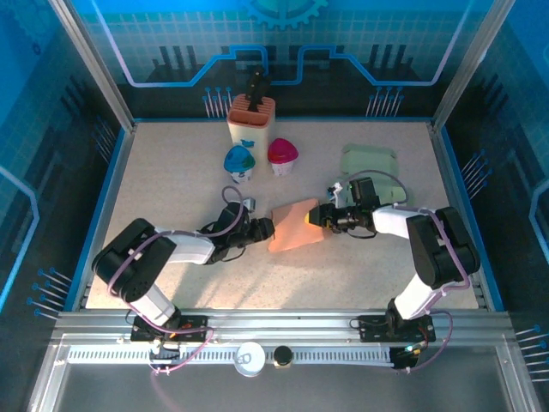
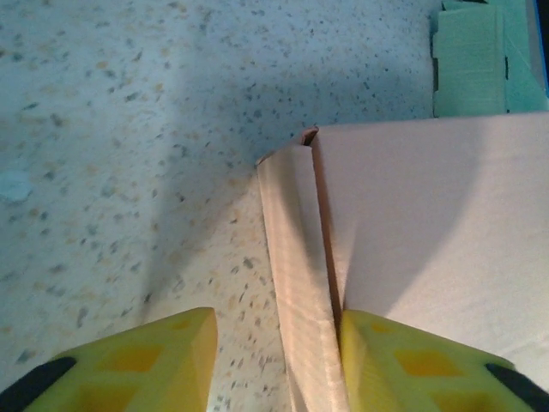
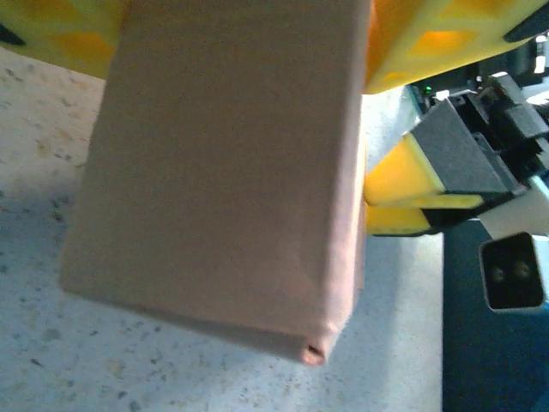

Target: Fold the paper box

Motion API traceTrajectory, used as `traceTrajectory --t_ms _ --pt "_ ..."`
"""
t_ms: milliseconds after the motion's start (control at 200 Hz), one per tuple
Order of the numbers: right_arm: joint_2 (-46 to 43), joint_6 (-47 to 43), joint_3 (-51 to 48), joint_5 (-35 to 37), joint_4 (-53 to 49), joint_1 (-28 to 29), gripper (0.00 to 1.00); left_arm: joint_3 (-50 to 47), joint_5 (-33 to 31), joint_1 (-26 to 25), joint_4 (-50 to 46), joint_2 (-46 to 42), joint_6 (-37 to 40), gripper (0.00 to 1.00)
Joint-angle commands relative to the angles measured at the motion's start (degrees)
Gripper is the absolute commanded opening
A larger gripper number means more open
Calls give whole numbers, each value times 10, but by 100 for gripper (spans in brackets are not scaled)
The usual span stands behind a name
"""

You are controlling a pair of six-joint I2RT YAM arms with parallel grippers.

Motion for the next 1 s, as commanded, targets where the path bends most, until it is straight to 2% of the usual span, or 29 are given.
traceTrajectory --t_ms 0,210,320,415,465,525,650,745,995 --pt "-14 69 -17 -33 61 10 52 -6 -8 -2 -32 -66 28 50" --pt "-12 187 -37 -63 157 8 45 52 -61 -29 -189 -143 171 56" --pt "-21 258 -49 -72 193 2 44 87 -112 -88 -246 -159 300 56" --pt "-38 297 -44 -77 150 -5 44 117 -178 -162 -290 -154 425 56" --pt "-53 308 -46 -76 132 -10 43 119 -227 -199 -291 -148 485 57" --pt "-75 302 -38 -70 69 -16 43 118 -267 -217 -288 -144 530 57" --pt "-101 268 -6 -58 -53 -28 44 80 -302 -254 -212 -158 644 62" --pt "-106 263 4 -60 -85 -32 44 87 -345 -260 -195 -154 680 66" --pt "-99 280 14 -71 -117 -33 43 95 -398 -274 -149 -90 776 68"
